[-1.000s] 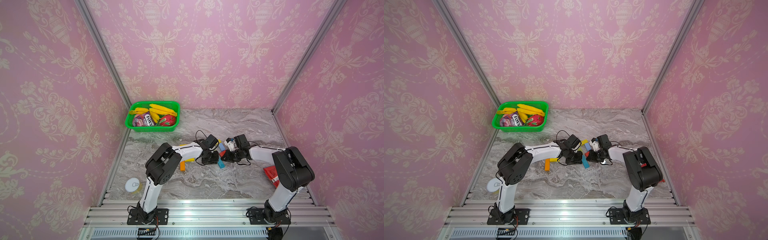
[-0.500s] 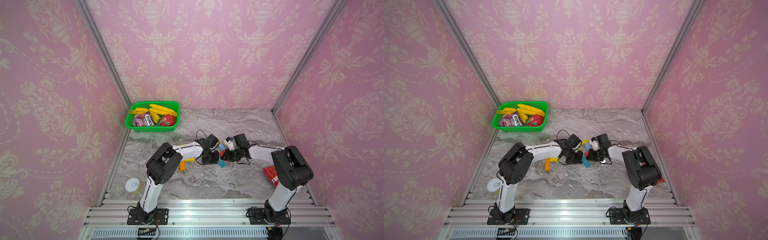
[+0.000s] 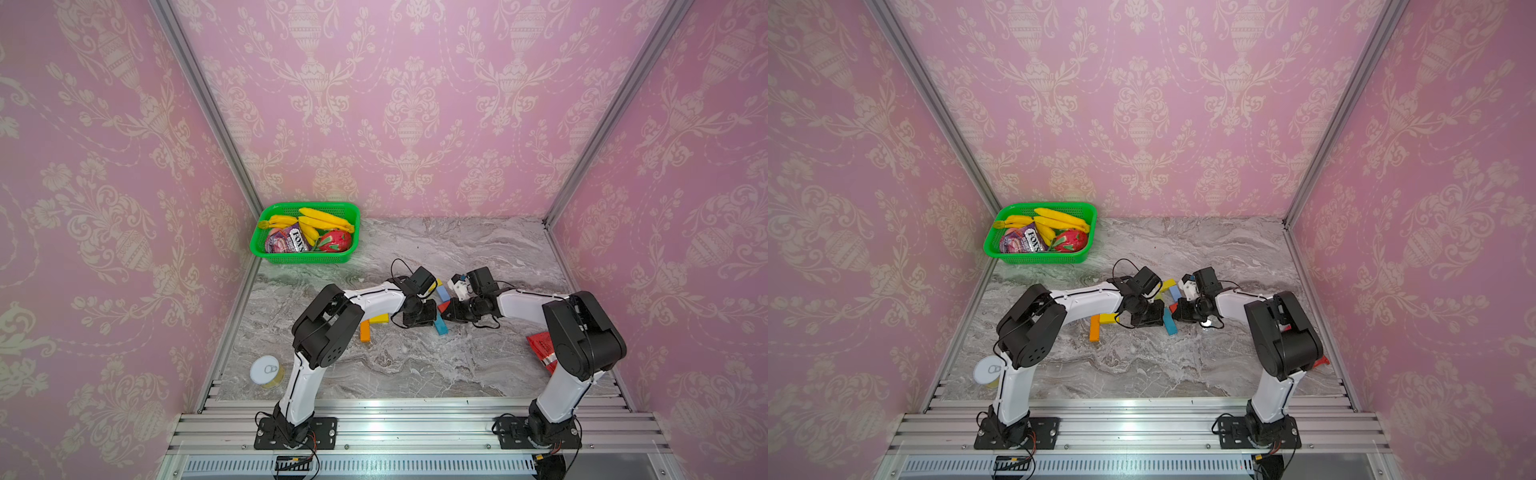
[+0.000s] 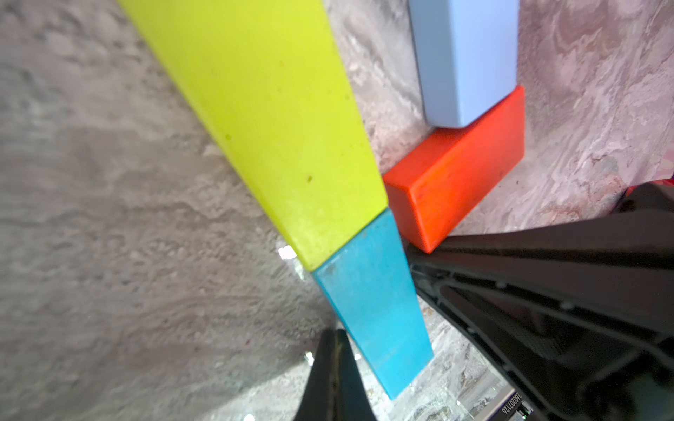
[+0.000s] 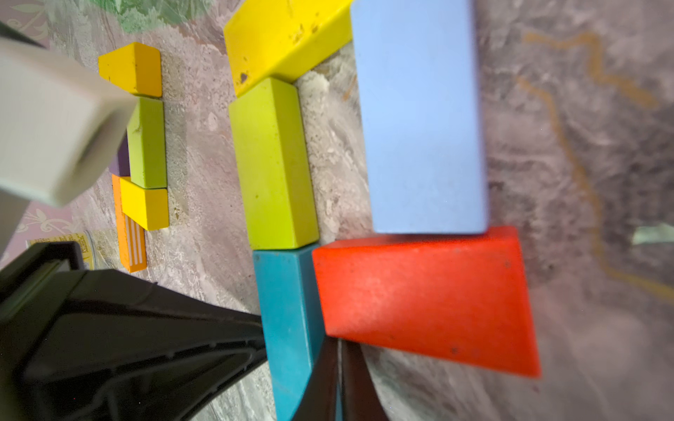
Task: Assemble the letter p with building blocks
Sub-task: Assemble the building block at the center of the board.
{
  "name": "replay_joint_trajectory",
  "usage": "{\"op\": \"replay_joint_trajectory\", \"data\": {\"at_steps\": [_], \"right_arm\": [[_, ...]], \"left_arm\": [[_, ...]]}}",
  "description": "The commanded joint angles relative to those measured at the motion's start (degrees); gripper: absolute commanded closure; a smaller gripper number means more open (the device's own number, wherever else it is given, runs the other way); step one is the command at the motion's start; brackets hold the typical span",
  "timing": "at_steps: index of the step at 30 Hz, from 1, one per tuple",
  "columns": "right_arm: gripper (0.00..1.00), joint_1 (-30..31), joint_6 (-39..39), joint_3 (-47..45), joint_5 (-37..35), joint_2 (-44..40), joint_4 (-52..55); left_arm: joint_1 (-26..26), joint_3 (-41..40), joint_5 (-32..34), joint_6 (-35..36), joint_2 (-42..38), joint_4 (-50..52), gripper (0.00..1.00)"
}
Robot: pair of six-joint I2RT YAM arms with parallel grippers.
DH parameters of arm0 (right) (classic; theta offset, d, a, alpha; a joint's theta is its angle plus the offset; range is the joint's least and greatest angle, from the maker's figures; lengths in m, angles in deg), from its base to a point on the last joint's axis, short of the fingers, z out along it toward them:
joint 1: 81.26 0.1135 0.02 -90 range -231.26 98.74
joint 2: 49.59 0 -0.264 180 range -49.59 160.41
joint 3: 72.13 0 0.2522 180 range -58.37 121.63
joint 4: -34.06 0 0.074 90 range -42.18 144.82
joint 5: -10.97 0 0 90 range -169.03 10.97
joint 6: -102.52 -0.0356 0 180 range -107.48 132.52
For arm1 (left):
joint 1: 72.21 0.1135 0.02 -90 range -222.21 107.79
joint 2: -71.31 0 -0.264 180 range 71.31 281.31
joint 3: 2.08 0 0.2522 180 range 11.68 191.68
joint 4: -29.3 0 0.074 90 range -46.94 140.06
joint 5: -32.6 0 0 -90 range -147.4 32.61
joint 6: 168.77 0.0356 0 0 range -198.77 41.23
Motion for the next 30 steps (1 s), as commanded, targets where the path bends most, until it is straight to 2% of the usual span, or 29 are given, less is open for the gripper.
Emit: {"op": "replay_joint_trajectory", "data": {"at_steps": [1, 8, 18, 25, 30], "right_arm": [[0.91, 0.25, 0.66, -0.81, 0.15, 0.63, 3.72], [0.91, -0.01, 0.82, -0.56, -0.28, -0.14, 4.48], [0.9, -3.18, 2.05, -1.21, -2.46, -7.73, 8.72], [0.9, -7.09, 2.44, 0.05, -3.75, -5.74, 10.71], [0.91, -8.16, 2.0, 0.17, -2.02, -4.37, 9.05]], "left_arm": [[0.45, 1.38, 1.01, 0.27, 1.87, -0.91, 1.0], [0.43, 0.79, 1.65, 0.3, 0.82, -0.52, 1.0], [0.42, -1.74, 4.55, 1.17, -3.84, 0.77, 1.0], [-0.48, -2.83, 2.2, 1.39, -4.8, 0.48, 1.0], [-0.9, -3.1, 1.54, 2.07, -5.42, 1.37, 1.0]]}}
